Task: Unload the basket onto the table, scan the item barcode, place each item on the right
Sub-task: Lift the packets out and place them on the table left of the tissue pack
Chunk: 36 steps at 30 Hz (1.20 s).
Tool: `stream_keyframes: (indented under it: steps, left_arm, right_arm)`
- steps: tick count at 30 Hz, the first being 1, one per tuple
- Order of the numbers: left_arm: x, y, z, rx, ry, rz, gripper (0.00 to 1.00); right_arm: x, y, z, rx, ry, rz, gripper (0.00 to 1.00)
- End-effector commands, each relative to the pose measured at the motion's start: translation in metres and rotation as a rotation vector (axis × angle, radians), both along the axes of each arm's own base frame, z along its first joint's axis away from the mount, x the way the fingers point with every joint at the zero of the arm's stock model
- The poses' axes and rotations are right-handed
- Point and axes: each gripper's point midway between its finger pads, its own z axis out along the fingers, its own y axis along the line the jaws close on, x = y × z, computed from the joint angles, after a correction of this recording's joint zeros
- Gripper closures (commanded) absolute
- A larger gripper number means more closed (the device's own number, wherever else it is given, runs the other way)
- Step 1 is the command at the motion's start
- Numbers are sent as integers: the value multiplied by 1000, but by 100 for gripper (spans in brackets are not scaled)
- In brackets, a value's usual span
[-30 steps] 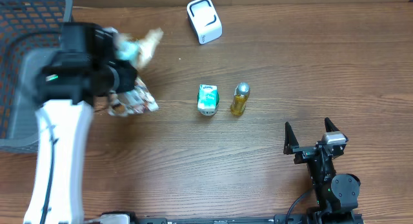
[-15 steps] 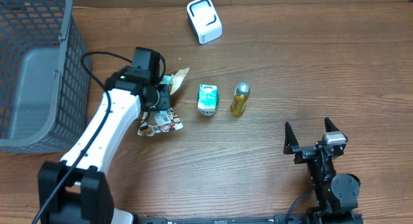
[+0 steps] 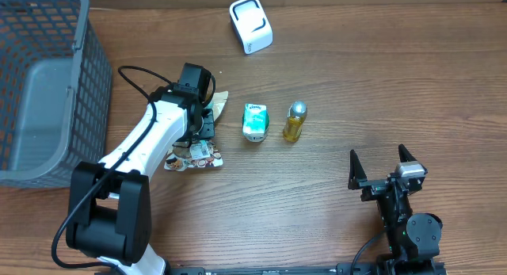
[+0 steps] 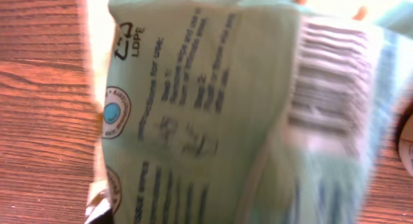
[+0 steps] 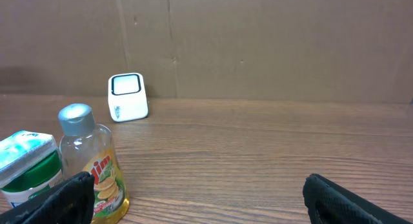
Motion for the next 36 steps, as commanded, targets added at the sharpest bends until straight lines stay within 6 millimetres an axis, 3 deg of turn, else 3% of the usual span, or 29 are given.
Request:
stream_keyframes:
  steps: [1,4,7,14,18,28,31,36]
  left_arm:
    - [-4,-5,-9,-9,25,9,52]
    - [-4,-6,-9,-15,25,7,44]
    - [-4,-6,-9,-15,26,7,28]
    - [-2,-10,-2,-50,14,5,9]
    - [12,-5,28,-74,-51,26,6]
    - [39,13,138,-122,-313,76,5]
    - [38,19,149,-125,-343,88,0]
    - [39,21,149,-125,-341,92,0]
  right_arm:
    - [0,1,-2,5,-3,6,0]
    - [0,1,-2,5,-4,6,0]
    - [0,1,-2,5,-4,6,0]
    - [0,1,-2,5,-4,6,0]
    - [0,1,-2,5,-4,6,0]
    - [0,1,-2,5,-4,6,0]
    - [0,1,-2,5,-4,6,0]
    - [0,1,-2,5,-4,6,0]
